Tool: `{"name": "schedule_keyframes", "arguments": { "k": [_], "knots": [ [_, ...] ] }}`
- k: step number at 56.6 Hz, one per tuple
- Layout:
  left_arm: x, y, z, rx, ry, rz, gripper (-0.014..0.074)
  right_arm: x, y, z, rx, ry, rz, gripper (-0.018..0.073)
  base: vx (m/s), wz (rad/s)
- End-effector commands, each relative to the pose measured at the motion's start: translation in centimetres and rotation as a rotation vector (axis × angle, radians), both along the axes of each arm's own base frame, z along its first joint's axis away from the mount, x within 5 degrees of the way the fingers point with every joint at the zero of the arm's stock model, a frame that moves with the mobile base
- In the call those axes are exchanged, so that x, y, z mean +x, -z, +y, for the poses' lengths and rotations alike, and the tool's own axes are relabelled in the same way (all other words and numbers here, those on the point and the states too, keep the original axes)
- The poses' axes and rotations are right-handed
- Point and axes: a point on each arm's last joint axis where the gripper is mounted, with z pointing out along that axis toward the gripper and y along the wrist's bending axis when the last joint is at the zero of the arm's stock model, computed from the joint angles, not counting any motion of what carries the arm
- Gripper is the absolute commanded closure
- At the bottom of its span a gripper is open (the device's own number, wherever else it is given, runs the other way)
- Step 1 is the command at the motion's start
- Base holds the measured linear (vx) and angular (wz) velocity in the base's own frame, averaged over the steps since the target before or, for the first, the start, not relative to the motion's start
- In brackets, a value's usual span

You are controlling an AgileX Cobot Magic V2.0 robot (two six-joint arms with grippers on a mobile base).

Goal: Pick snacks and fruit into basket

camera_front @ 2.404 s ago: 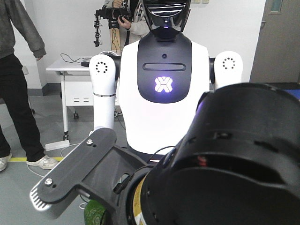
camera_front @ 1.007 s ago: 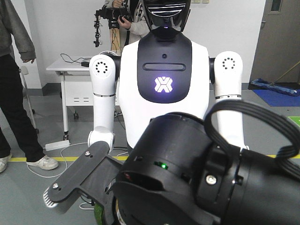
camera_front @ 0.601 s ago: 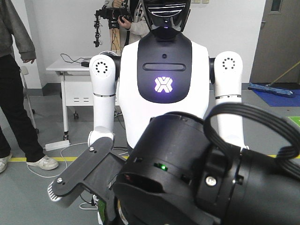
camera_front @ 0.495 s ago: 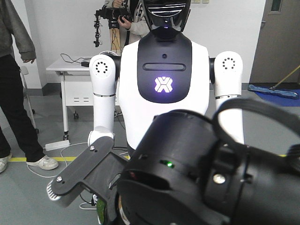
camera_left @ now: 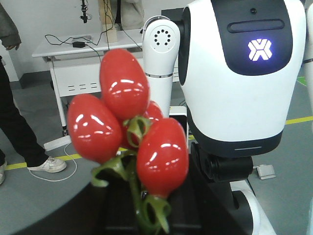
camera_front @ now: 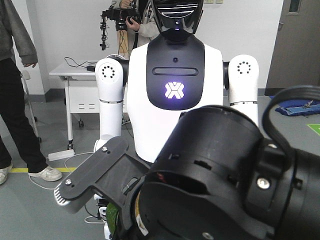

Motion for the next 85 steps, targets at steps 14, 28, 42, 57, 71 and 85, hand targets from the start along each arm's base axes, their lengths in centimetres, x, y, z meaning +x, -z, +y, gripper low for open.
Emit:
{"name": "schedule_keyframes", "arguments": {
  "k": [14, 28, 42, 57, 71, 85],
  "knots": [
    [-0.3, -1.8, 0.0, -0.027, -0.001, -0.120, 0.0600, -0.3, -2.2, -1.4, 0.030, 0.013, -0.044, 0.0043, 0.00, 0.00],
    [-0.3, -1.8, 0.0, -0.025, -0.001, -0.120, 0.0600, -0.3, -2.3, -1.4, 0.026, 0.015, -0.052, 0.0043, 0.00, 0.00],
    [-0.3, -1.8, 0.0, -0.025, -0.001, -0.120, 0.0600, -0.1, -2.3, -1.6, 0.014, 0.020, -0.073, 0.0043, 0.00, 0.00],
    [-0.3, -1.8, 0.0, -0.025, -0.001, -0.120, 0.0600, -0.1, -2.4, -1.6, 0.012, 0.016, -0.075, 0.0043, 0.00, 0.00],
    [-0.3, -1.8, 0.0, -0.026, 0.000, -0.118, 0.0600, -1.0, -5.5, -3.5, 0.125, 0.000, -0.183, 0.0043, 0.00, 0.00],
    [-0.3, -1.7, 0.0, -0.025, 0.000, -0.115, 0.0600, -4.4, -13.4, -9.9, 0.467, -0.043, -0.497, 0.0046, 0.00, 0.00]
  ]
}}
